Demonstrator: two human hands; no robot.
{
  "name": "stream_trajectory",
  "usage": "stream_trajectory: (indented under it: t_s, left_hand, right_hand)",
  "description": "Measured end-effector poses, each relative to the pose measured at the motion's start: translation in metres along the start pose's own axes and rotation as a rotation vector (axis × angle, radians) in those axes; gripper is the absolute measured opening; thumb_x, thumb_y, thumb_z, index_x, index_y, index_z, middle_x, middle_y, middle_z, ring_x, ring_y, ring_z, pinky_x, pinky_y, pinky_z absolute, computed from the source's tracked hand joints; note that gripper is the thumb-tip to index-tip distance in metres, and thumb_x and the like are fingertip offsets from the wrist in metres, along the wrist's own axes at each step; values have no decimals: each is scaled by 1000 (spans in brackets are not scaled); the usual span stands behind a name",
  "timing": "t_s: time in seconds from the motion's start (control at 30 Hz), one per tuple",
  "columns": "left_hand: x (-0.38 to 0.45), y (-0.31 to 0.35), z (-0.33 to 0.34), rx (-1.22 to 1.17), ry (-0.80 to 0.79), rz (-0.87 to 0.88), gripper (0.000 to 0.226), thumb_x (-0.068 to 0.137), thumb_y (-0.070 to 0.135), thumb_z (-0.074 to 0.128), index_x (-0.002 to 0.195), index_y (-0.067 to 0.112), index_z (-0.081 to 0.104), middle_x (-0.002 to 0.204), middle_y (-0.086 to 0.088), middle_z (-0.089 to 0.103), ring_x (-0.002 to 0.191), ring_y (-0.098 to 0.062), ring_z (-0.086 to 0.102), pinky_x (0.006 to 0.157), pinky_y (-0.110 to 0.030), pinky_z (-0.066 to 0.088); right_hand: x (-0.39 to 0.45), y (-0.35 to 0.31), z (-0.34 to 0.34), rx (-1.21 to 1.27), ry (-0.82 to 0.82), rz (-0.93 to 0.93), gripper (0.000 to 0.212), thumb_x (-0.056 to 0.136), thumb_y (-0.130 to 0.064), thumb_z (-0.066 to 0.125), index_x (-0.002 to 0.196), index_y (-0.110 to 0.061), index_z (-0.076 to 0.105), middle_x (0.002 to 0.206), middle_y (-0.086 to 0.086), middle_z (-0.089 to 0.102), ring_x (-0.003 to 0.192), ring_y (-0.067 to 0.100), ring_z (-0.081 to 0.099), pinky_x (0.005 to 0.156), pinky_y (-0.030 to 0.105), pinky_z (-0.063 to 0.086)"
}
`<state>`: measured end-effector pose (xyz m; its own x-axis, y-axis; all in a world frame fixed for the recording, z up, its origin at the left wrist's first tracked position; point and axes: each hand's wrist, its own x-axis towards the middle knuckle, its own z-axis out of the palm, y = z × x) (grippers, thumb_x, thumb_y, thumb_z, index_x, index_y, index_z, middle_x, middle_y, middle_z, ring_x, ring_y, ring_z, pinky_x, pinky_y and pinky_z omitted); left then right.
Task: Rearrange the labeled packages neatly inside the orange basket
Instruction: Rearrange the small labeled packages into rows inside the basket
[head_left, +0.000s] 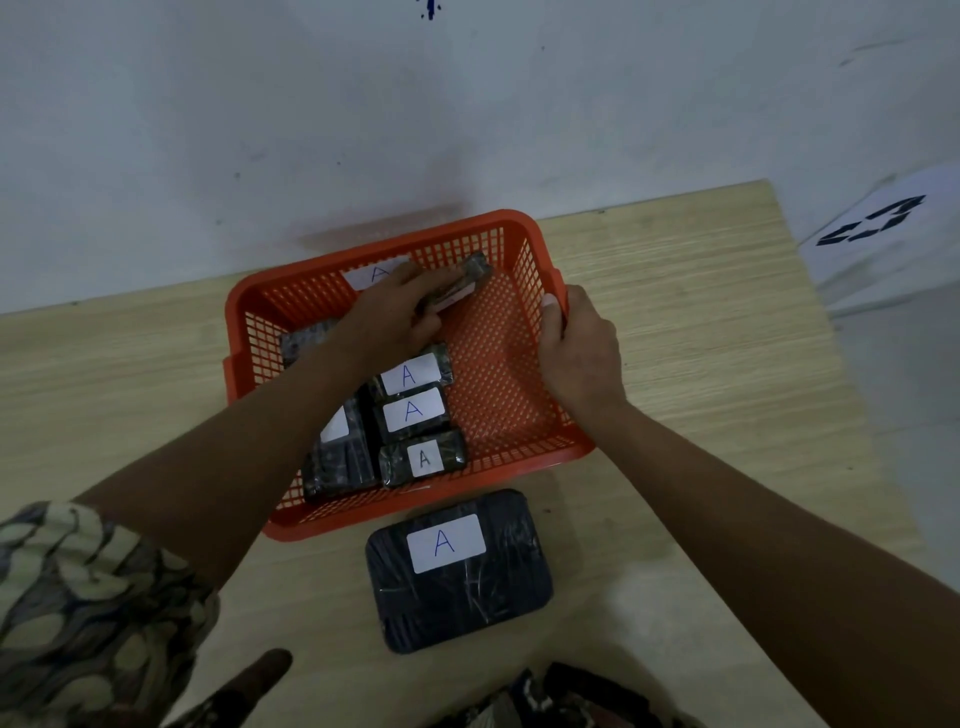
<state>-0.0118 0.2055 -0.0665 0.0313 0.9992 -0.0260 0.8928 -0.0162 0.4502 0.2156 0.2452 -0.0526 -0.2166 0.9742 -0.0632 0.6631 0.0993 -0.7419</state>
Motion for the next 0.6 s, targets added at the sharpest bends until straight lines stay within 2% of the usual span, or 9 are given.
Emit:
stream_trajectory:
  t_s: [0.13,0.23,0.37,0.47,0.53,0.6]
  left_hand:
    - [2,7,0,-59,29,-60,50,90,17,60,139,13,51,126,-19,63,107,-31,61,90,-35,50]
    - [5,13,-10,-225,63,-166,41,91,19,62,131,12,58,125,-13,66,110,-25,63,94,-32,48]
    - [2,9,-30,-426,-107,-366,39,92,29,61,130,18,59,127,2,60,111,-18,58,100,-39,47]
    - [-4,1,-45,-734,-107,-544,40,93,23,59,131,11,57,138,-4,55,110,-21,62,92,-34,56]
    - [-10,-5,-53,-774,-91,-579,38,94,22,57,130,10,58,129,-11,62,107,-20,64,86,-28,58]
    - [-14,-12,-58,-701,-132,-548,37,96,24,54,131,12,58,123,-10,65,106,-22,64,86,-31,58]
  right_hand:
    - [0,0,0,0,-7,7,33,105,-36,37,114,-11,58,84,1,65,72,21,64,68,38,53]
    - [0,0,0,2,-12,7,34,105,-37,36,114,-12,57,85,1,65,73,21,63,69,38,53]
    - [0,0,0,-5,-15,11,35,105,-38,36,116,-12,57,87,2,66,74,22,63,69,37,52]
    - [1,0,1,-7,-16,9,36,105,-39,35,115,-12,57,85,2,66,73,22,63,67,36,51]
    - [1,1,1,-3,-15,5,36,105,-38,36,115,-12,57,84,2,65,72,22,63,65,35,50]
    - [1,1,2,-2,-15,5,36,105,-38,36,114,-12,57,83,1,64,71,21,62,64,34,47]
